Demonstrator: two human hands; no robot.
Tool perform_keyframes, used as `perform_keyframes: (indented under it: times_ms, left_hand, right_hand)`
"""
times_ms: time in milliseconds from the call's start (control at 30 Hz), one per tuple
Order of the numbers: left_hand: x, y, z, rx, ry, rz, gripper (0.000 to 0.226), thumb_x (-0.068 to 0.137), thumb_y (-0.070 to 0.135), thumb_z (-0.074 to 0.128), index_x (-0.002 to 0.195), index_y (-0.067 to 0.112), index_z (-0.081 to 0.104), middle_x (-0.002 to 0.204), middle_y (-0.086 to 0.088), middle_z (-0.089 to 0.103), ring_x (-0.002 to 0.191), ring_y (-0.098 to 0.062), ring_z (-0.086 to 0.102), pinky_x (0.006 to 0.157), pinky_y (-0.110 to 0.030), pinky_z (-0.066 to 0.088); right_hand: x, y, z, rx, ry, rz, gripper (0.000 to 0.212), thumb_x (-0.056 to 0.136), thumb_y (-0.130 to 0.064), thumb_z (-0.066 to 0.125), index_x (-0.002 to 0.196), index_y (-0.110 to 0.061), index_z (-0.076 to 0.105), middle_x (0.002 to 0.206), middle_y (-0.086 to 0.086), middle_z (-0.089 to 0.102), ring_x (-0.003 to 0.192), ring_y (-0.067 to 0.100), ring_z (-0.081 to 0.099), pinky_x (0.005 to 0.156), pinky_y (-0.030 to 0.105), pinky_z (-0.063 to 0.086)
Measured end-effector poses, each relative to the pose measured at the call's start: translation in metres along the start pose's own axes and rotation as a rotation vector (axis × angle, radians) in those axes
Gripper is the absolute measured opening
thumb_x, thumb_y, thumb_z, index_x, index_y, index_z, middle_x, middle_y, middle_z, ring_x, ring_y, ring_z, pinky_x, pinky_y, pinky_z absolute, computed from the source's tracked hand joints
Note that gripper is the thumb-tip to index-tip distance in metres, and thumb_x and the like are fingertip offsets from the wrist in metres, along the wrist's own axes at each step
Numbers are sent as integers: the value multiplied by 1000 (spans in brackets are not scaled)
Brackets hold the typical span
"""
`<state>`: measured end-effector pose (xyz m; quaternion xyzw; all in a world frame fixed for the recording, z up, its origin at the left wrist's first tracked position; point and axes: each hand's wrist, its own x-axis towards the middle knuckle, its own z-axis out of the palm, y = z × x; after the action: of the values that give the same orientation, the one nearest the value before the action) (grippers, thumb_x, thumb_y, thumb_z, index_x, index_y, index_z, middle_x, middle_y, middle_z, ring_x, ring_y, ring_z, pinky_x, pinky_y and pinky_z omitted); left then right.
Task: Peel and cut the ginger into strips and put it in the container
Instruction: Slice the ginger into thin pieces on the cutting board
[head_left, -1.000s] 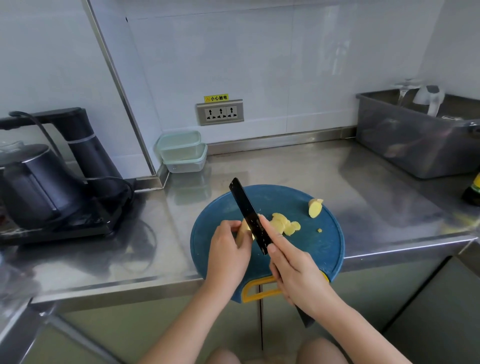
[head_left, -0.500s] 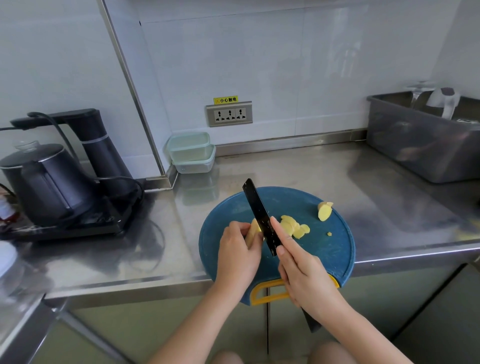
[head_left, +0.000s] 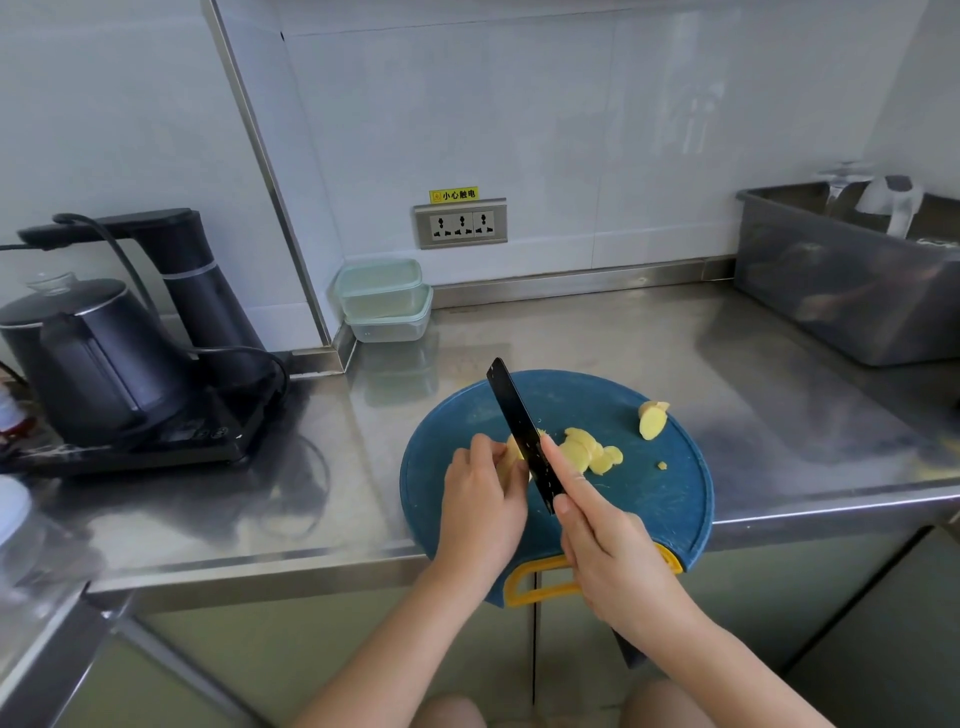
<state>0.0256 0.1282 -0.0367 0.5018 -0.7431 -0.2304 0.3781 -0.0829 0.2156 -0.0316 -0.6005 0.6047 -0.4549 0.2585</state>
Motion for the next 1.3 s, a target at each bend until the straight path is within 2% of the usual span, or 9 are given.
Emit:
perform_keyframes:
  times_ms: [233, 367, 500, 600, 767, 900, 1033, 1200, 1300]
  left_hand:
    - [-1, 1, 0, 84, 7, 41, 16, 97, 30, 46, 103, 16, 45, 96, -1, 48, 89, -15, 47, 71, -23, 39]
    - [0, 2, 0, 109, -12, 29, 18, 97, 30, 45, 105, 15, 45, 94, 0, 45, 88, -15, 44, 69, -22, 36]
    - [-1, 3, -1, 117, -25, 15, 20, 96, 31, 46, 107, 14, 45, 96, 0, 44, 90, -16, 44, 71, -24, 37]
    - [-1, 5, -2, 93, -41, -10, 24, 96, 29, 47, 112, 11, 45, 103, -5, 48, 95, -20, 46, 77, -27, 40]
    - [0, 5, -4, 27, -88, -59, 33, 96, 32, 47, 122, 12, 46, 113, -5, 48, 104, -19, 46, 87, -29, 41]
    - [-2, 5, -4, 60, -75, -33, 28, 97, 30, 45, 117, 11, 47, 106, -5, 48, 100, -20, 47, 83, -29, 42]
    - [-2, 4, -4, 94, -70, -7, 23, 96, 25, 46, 113, 10, 46, 101, -5, 45, 96, -21, 44, 80, -29, 39]
    - [-3, 5, -4, 77, -80, -29, 16, 97, 26, 47, 107, 14, 44, 97, -1, 41, 94, -17, 41, 76, -26, 35]
    - [-3, 6, -5, 51, -75, -47, 11, 97, 25, 46, 104, 16, 43, 97, -1, 43, 94, -17, 42, 76, -25, 35]
  right_hand:
    - [6, -12, 1, -60, 18, 88, 52, 103, -27, 34, 124, -72, 19, 55, -9, 42, 48, 5, 36, 49, 24, 34]
    - [15, -22, 1, -164, -33, 115, 49, 104, -27, 31, 141, -57, 19, 63, -2, 49, 43, 4, 39, 45, 17, 34]
    - [22, -29, 4, -246, -57, 118, 50, 104, -27, 29, 149, -47, 16, 80, 8, 61, 50, 8, 44, 48, 22, 39]
    - [18, -30, 1, -251, -61, 137, 50, 104, -28, 29, 148, -48, 14, 69, 4, 52, 48, 8, 40, 43, 18, 34]
    - [-9, -28, 0, -247, -57, 157, 53, 104, -26, 31, 146, -52, 13, 64, -2, 46, 49, 6, 35, 49, 21, 35]
    - [-5, -29, 2, -238, -58, 170, 51, 104, -27, 30, 145, -53, 15, 69, -1, 49, 51, 7, 37, 50, 22, 36]
    - [6, -34, 3, -222, -74, 224, 50, 104, -28, 29, 145, -53, 16, 74, 1, 53, 48, 7, 41, 42, 19, 36]
    - [40, -40, 4, -216, -73, 200, 47, 104, -22, 29, 148, -37, 26, 68, -6, 45, 50, 6, 41, 38, 13, 34]
    - [48, -41, 4, -213, -69, 194, 46, 102, -24, 31, 146, -34, 32, 66, -7, 44, 48, 7, 45, 39, 16, 34]
